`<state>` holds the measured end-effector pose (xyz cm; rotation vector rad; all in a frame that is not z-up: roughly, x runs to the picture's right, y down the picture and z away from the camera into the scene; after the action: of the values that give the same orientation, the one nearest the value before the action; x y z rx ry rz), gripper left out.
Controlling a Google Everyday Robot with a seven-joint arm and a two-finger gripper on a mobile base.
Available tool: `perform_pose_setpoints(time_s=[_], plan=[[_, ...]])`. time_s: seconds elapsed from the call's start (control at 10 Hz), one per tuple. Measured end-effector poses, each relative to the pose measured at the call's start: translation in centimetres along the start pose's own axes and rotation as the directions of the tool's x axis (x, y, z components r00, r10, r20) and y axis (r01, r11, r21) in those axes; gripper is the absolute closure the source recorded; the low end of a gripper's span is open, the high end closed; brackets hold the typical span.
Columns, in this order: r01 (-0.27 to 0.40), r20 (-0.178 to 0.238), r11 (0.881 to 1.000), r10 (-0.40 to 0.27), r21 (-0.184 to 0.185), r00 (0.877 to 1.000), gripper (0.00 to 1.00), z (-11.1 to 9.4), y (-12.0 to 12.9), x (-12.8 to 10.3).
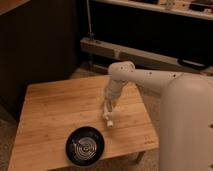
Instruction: Place the bottle in the ceramic bowl
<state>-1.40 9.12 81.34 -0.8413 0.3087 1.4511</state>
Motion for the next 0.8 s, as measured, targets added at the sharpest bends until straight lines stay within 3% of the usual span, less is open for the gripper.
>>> perform_pose_setpoints(time_s=[0.2, 0.4, 0.5, 0.7, 0.8], plan=[[0.103, -0.017, 0.993, -0.104, -0.065, 0.994, 1.00, 0.7, 5.1, 3.0], [0.197, -0.019, 0.972, -0.201, -0.131, 0.979, 1.00, 1.6, 7.8, 5.4], [0.276, -0.013, 0.943, -0.283, -0.184, 0.959, 0.93, 2.4, 9.0, 7.0], [0.350, -0.004, 0.904, -0.362, -0.247, 0.932, 0.78, 3.6, 9.5, 8.3], [0.381, 0.009, 0.887, -0.393, -0.260, 0.920, 0.65, 4.3, 9.0, 9.1]])
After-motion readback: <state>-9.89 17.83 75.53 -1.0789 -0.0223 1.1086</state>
